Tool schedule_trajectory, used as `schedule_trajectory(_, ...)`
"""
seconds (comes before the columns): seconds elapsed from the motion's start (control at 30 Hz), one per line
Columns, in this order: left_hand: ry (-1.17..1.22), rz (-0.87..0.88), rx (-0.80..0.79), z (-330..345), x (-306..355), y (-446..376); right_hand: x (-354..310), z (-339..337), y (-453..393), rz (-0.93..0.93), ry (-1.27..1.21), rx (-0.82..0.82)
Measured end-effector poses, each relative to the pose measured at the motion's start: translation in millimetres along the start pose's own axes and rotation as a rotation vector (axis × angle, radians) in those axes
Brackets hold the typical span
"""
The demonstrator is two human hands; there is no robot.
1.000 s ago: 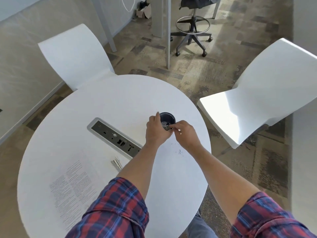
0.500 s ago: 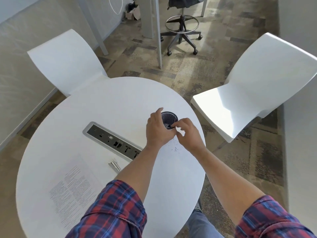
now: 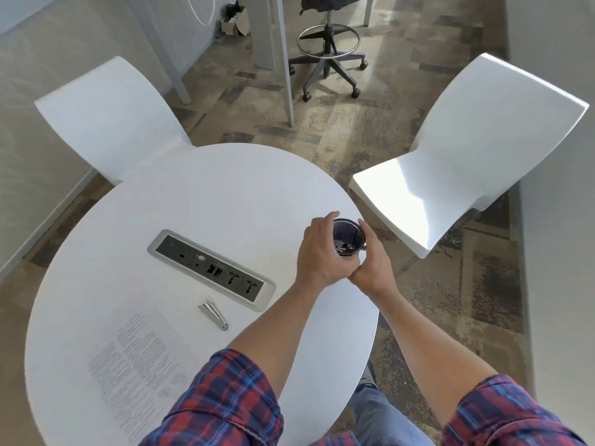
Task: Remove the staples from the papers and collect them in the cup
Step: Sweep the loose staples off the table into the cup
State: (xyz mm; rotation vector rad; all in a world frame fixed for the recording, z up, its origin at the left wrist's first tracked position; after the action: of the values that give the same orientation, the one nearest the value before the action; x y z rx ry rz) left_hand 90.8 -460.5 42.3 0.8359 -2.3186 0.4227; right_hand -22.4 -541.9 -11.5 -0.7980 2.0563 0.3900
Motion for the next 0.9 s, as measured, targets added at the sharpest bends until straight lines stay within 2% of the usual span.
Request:
schedule_trajectory(0.1,0.019,0.002,-0.038,20.3,9.1,12.8,4.7,-9.3,9.1,-0.005,0.022,0.000)
schedule_trajectory(0.2,0.067,-0.016,-0.095,42.0,13.6,23.1,19.2,-22.4,15.4,0.075,0.027,0.024)
schedule_trajectory(0.33,0.179,-0.149,-0.230,65.1,-5.6,33.1,50.8,-49.5,19.8,0.183,0.068,0.096)
schedule_trajectory(0.43,0.211,-0.271,-0.228,65.0,-40.4,37.3,70.4,-70.1,26.4,0.254,0.069,0.145)
schedule_trajectory(0.57,0.114,-0.413,-0.162,51.9,-82.5,36.9,79.5,-87.9,30.3,0.308,0.061,0.192)
schedule_trajectory(0.67,0.100,-0.550,-0.149,46.7,-109.5,42.1,88.1,-91.6,31.5,0.316,0.171,0.169)
schedule_trajectory(0.77,0.290,-0.693,-0.150,50.1,-127.0,56.2,101.2,-89.9,37.6,0.317,0.275,0.128)
schedule_trajectory(0.9,0.578,-0.685,-0.158,64.3,-121.1,63.7,116.7,-81.3,48.4,0.343,0.283,0.076)
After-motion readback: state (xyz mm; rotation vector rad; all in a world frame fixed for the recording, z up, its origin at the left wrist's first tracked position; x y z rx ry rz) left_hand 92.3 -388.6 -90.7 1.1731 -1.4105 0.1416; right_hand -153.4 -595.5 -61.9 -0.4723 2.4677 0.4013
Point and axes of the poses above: each hand's wrist, its own y-axis away from the middle knuckle, its own z-axis out of the palm, x = y × z, the point moved 10 cm from there along -y, towards the middle knuckle, and after that the axes turned 2 degrees about -z, right-handed, at the moved point
